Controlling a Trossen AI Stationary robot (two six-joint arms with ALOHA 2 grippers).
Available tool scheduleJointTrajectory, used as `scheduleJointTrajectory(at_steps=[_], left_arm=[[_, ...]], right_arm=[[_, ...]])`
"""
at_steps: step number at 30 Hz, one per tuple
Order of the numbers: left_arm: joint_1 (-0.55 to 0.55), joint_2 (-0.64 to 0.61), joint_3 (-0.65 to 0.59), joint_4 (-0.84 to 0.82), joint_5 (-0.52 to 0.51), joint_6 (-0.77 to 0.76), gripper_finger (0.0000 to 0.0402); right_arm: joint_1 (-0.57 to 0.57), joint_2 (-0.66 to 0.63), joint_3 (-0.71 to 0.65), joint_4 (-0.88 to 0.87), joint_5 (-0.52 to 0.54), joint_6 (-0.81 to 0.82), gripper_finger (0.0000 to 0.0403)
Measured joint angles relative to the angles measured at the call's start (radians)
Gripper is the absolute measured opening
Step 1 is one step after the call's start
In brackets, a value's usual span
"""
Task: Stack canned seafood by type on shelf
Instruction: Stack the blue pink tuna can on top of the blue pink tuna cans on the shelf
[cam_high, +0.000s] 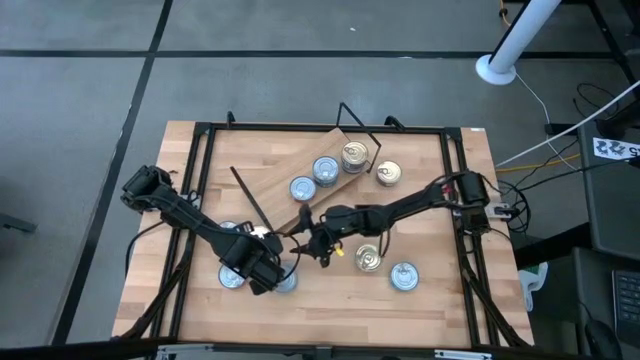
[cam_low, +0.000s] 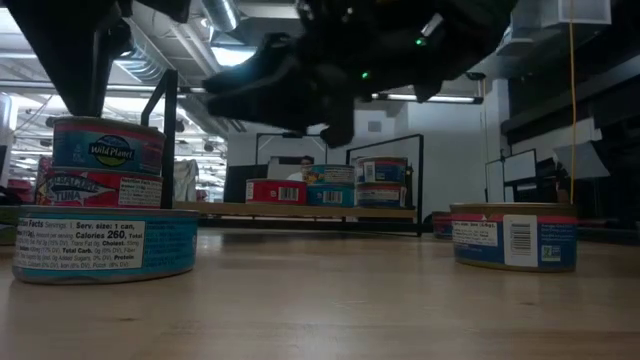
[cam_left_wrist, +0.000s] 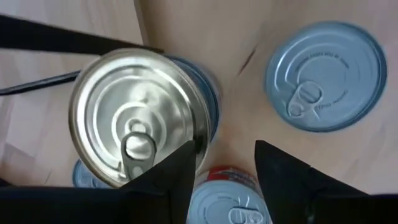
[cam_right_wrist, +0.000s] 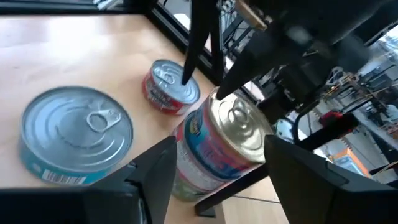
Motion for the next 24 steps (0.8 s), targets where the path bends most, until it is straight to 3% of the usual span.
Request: scheduleJointTrajectory(at_steps=[10, 24], left_arm=[[0.001, 0.000, -0.001, 0.013, -0.101, 0.003, 0.0150], [0.001, -0.004, -0.065, 0.061, -0.116, -0.026, 0.0150]], right_arm=[[-0.001, 0.050, 0.028, -0.013, 0.019, 0.000, 0.0241], [-0.001, 0.051, 0.029, -0.007, 0.028, 0.000, 0.0241]])
